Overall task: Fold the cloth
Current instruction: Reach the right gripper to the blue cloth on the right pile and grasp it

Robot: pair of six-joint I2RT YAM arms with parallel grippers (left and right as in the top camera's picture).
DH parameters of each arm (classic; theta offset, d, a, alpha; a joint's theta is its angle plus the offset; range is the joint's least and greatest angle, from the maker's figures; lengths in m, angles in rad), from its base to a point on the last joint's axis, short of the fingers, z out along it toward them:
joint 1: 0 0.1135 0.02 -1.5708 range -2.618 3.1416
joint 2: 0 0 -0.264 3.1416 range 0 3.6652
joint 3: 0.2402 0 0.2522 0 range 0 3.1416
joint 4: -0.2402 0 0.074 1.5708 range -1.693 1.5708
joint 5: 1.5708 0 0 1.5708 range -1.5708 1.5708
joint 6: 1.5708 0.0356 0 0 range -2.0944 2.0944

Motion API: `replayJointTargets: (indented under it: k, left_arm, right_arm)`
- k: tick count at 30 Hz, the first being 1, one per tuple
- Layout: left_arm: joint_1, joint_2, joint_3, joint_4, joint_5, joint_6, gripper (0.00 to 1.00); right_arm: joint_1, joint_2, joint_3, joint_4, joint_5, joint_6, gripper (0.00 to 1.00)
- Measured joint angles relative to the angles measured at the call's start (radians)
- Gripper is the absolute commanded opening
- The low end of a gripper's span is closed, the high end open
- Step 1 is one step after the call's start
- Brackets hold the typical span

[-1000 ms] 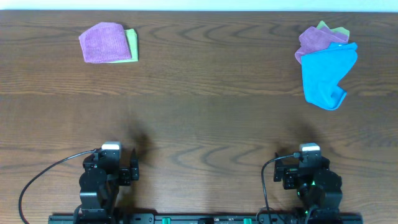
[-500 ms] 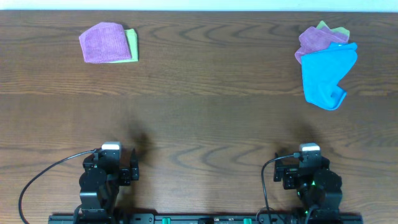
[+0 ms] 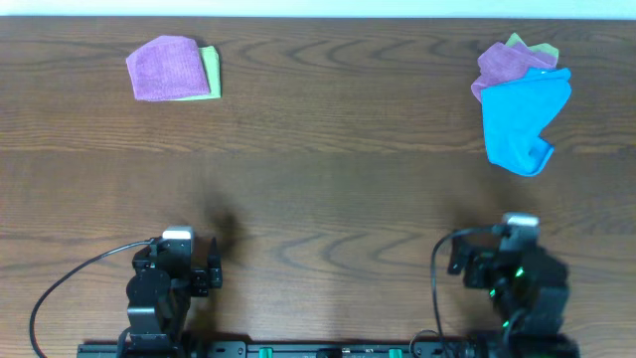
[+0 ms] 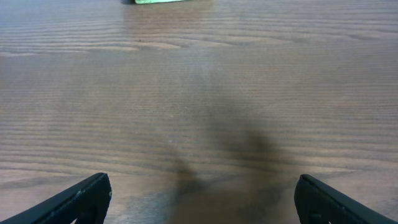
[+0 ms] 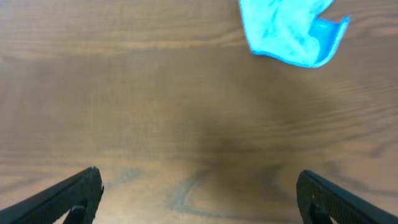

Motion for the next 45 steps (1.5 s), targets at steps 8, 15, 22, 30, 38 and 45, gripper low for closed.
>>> replayJointTargets:
  k: [8, 15, 22, 30, 38, 45]
  left_arm:
    - [0.000, -0.001, 0.000, 0.000, 0.000, 0.000, 0.95]
    - [0.000, -0.001, 0.000, 0.000, 0.000, 0.000, 0.95]
    - [0.000, -0.001, 0.000, 0.000, 0.000, 0.000, 0.95]
    - [0.000, -0.001, 0.000, 0.000, 0.000, 0.000, 0.95]
    - [0.000, -0.001, 0.000, 0.000, 0.000, 0.000, 0.95]
    - [0.000, -0.001, 0.000, 0.000, 0.000, 0.000, 0.95]
  right_arm:
    - [-0.081, 0.452, 0.463, -0.094, 0.000, 0.043, 0.99]
    - [-0.095, 0.810, 0.832, -0.133, 0.000, 0.059, 0.99]
    - [-0.147, 1.107, 1.078, -0.128, -0.002, 0.060, 0.99]
    - [-0.240, 1.405, 1.210, -0.084, -0.013, 0.097, 0.99]
    - [-0.248, 1.544, 1.210, 0.023, -0.008, 0.105, 0.99]
    - [-0.250, 1.621, 1.210, 0.072, 0.046, 0.105, 0.99]
